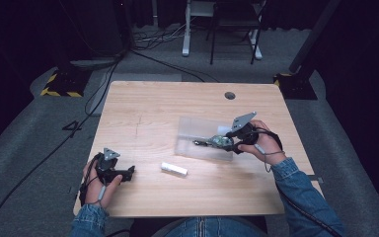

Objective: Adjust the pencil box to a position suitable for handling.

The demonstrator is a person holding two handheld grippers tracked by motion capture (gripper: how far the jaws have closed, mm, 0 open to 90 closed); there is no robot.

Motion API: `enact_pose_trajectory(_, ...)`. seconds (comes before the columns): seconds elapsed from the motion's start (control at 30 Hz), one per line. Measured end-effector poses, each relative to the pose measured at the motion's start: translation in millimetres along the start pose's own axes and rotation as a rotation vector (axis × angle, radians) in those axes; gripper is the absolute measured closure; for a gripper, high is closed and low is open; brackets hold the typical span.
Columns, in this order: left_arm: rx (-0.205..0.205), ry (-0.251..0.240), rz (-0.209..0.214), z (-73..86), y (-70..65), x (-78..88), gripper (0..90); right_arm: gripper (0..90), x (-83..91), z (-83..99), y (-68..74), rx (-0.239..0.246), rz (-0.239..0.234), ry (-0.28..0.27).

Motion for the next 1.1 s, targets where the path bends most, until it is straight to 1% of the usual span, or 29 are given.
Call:
enact_pose_trajectory(0.03, 0.000, 0.000, 0.000, 0.0, 0.0, 0.1, 5.5, 42.5, -1.3, -0.1, 0.2, -0.005, -0.002, 0.003)
enact_pose_trajectory(0.17, 0.000, 0.000, 0.000, 0.0, 0.0, 0.0, 5.5, 42.5, -5.9, 1.2, 1.5, 0.005, -0.021, 0.021)
enact_pose_trajectory(0.23, 0.000, 0.000, -0.001, 0.0, 0.0, 0.1, 5.5, 42.5, -8.5, 2.2, 3.1, -0.007, -0.033, 0.035)
enact_pose_trajectory(0.33, 0.000, 0.000, 0.000, 0.0, 0.0, 0.1, 5.5, 42.5, -10.8, 3.6, 4.3, -0.008, -0.053, 0.049)
enact_pose_trajectory(0.47, 0.000, 0.000, 0.000, 0.0, 0.0, 0.0, 5.5, 42.5, -14.6, 3.9, 6.1, -0.021, -0.069, 0.065)
enact_pose_trajectory(0.53, 0.000, 0.000, 0.000, 0.0, 0.0, 0.0, 5.5, 42.5, -16.7, 5.2, 6.5, -0.016, -0.078, 0.076)
enact_pose_trajectory(0.6, 0.000, 0.000, 0.000, 0.0, 0.0, 0.0, 5.5, 42.5, -17.9, 5.8, 6.6, -0.018, -0.080, 0.081)
enact_pose_trajectory(0.77, 0.000, 0.000, 0.000, 0.0, 0.0, 0.0, 5.5, 42.4, -22.3, 9.8, 7.5, -0.031, -0.106, 0.103)
enact_pose_trajectory(0.97, 0.000, 0.000, -0.001, 0.0, 0.0, 0.1, 5.5, 42.4, -23.3, 11.9, 7.5, -0.031, -0.113, 0.119)
enact_pose_trajectory(1.1, 0.000, 0.000, 0.000, 0.0, 0.0, 0.0, 5.5, 42.4, -24.3, 13.2, 7.8, -0.016, -0.125, 0.126)
Point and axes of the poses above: each handheld gripper's, and its own axes: x roughly backward along the jaws, z roughly out of its underside, y roughly to its left, the point moved 5 cm from there along -x, roughly forward along the jaws, and after that the axes turned 15 degrees about x, right-handed, at the moved point
